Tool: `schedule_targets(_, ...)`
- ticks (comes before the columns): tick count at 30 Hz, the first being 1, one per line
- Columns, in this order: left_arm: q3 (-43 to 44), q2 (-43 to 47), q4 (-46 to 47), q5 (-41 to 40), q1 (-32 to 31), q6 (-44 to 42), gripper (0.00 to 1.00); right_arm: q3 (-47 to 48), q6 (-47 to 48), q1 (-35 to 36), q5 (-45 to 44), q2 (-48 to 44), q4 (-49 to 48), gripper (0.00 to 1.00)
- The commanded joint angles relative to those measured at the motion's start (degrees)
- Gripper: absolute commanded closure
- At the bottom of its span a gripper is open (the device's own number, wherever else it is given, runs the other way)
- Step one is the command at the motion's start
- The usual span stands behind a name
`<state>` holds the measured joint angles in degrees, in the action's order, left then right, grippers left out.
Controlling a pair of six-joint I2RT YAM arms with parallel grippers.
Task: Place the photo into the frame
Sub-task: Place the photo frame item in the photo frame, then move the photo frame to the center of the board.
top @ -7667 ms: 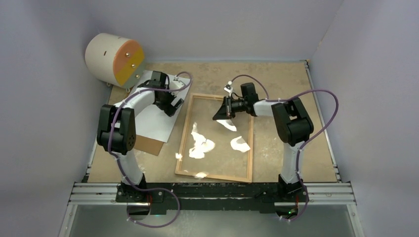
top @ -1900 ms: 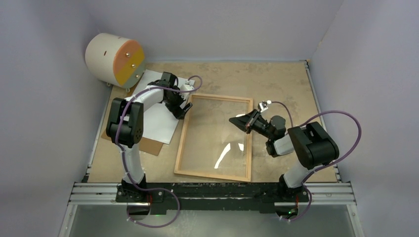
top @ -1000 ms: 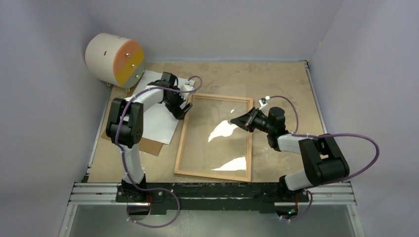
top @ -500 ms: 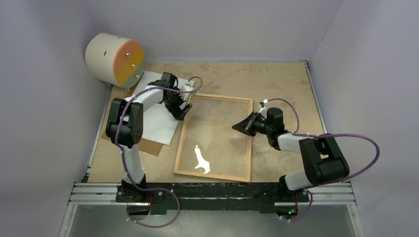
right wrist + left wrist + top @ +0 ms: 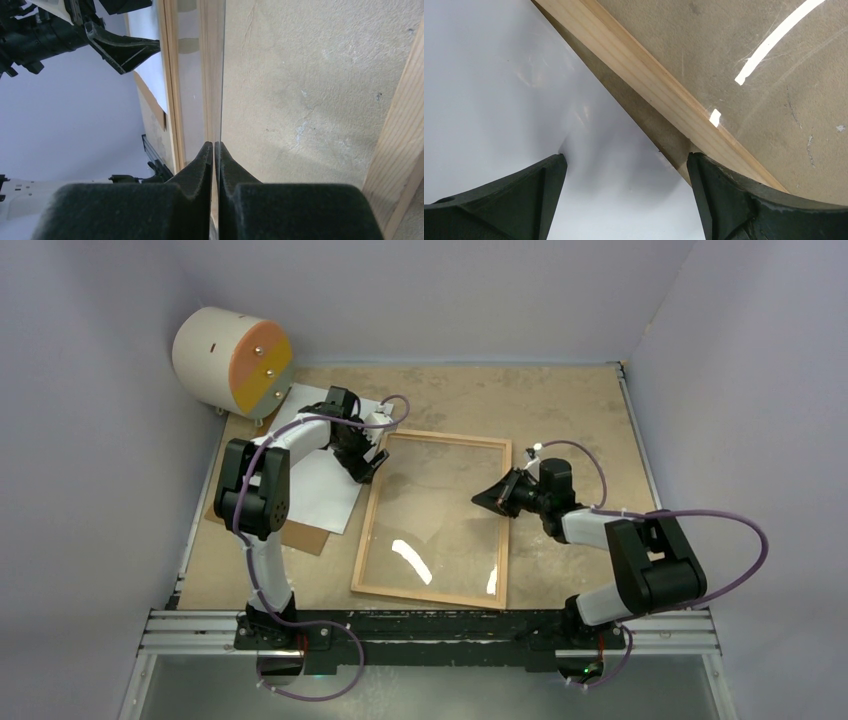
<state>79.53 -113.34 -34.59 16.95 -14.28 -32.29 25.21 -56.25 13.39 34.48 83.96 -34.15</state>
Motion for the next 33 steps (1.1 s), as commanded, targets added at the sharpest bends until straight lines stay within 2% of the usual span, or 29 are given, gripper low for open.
schedule_targets(1,-0.95,1.51,-2.39,2.39,-0.39,-0.34,0.03,3.17,1.78,0.35,-0.95,0.85,-0.89,0.9)
schedule_targets(5,-0.85,1.45,-2.41,2.21,-0.39,-0.47,0.03,6.23,5.74,1.46,-3.48,1.05,6.19,0.79)
schedule_targets(13,-0.86,1.57,-2.46,2.21,-0.39,-0.46,0.03,8.24,8.34,2.58,-7.32,-0.14,12.8,0.4)
schedule_targets(17,-1.11,1.81,-2.47,2.12,-0.39,-0.63,0.03,9.49,9.76,3.31,-9.8,-0.66,15.87,0.29)
schedule_targets(20,-1.13,1.85,-2.44,2.12,-0.39,-0.75,0.03,10.77,11.47,4.37,-12.33,-1.23,19.61,0.16)
schedule_targets(23,-1.22,1.88,-2.41,2.12,-0.39,-0.78,0.03,11.45,12.71,4.99,-14.39,-1.58,21.73,0.13)
schedule_targets(25,-1.22,1.81,-2.5,2.12,-0.39,-0.84,0.03,11.91,13.42,5.48,-15.57,-1.7,23.12,0.07)
schedule_targets(33,-1.22,1.63,-2.46,2.04,-0.39,-0.88,0.03,15.21,16.76,7.83,-21.77,-2.04,30.06,0.01)
